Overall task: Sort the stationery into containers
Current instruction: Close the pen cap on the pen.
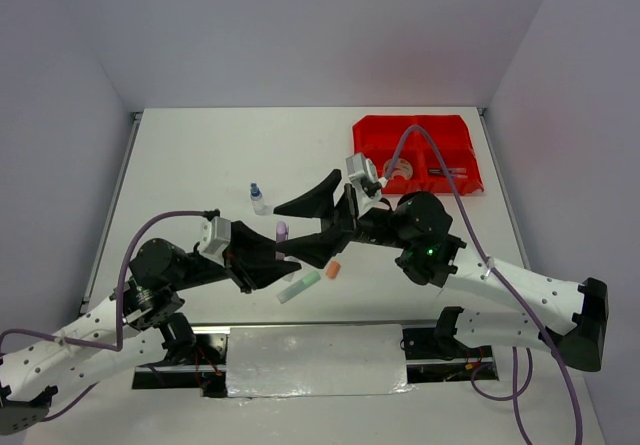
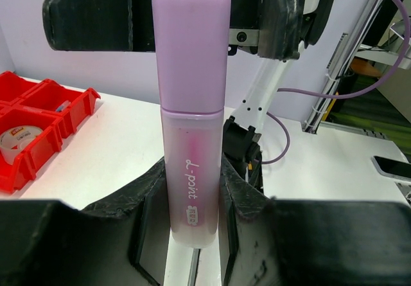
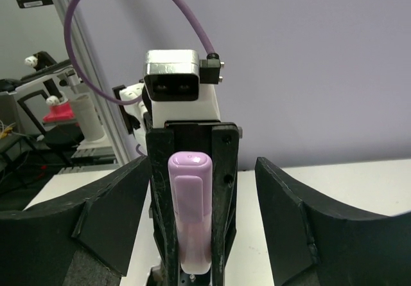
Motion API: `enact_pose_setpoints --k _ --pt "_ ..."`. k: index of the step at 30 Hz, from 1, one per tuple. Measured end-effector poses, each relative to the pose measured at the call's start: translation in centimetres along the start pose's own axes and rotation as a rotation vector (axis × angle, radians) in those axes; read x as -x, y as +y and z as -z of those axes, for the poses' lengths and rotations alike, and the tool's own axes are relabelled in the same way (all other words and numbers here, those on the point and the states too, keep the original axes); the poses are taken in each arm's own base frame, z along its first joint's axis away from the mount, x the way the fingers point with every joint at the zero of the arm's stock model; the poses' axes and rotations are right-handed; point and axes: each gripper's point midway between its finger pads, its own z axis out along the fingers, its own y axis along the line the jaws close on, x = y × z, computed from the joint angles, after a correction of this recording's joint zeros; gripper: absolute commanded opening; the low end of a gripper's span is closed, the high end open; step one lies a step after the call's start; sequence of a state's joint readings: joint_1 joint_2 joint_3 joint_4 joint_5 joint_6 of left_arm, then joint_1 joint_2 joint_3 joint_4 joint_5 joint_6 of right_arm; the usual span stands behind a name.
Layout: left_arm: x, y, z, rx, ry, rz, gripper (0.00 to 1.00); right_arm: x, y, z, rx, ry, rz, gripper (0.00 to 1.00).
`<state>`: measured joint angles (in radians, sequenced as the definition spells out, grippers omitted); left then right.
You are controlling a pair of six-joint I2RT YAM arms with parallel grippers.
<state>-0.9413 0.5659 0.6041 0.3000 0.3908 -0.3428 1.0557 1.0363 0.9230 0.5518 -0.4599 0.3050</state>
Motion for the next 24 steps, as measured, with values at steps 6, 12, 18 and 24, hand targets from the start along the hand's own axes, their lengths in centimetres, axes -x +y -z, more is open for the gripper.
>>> enact_pose_setpoints --k 6,12,18,24 --pt "-0.17 0.07 -0.02 0.002 0.004 0.002 0.0 0.11 0.05 -0.05 0.003 -0.003 0.001 0.7" --pt "-0.17 0.08 -0.02 0.003 0.004 0.002 0.0 -0.01 0.13 -0.19 0.014 -0.002 0.002 0.54" --pt "-0.23 0.34 -0.07 0.014 0.005 0.004 0.0 -0.32 0.1 -0.36 0.022 0.003 0.0 0.04" --pt "-0.15 0.67 -0.07 0.033 0.0 0.005 0.0 -0.25 0.1 -0.38 0.026 -0.001 0.009 0.0"
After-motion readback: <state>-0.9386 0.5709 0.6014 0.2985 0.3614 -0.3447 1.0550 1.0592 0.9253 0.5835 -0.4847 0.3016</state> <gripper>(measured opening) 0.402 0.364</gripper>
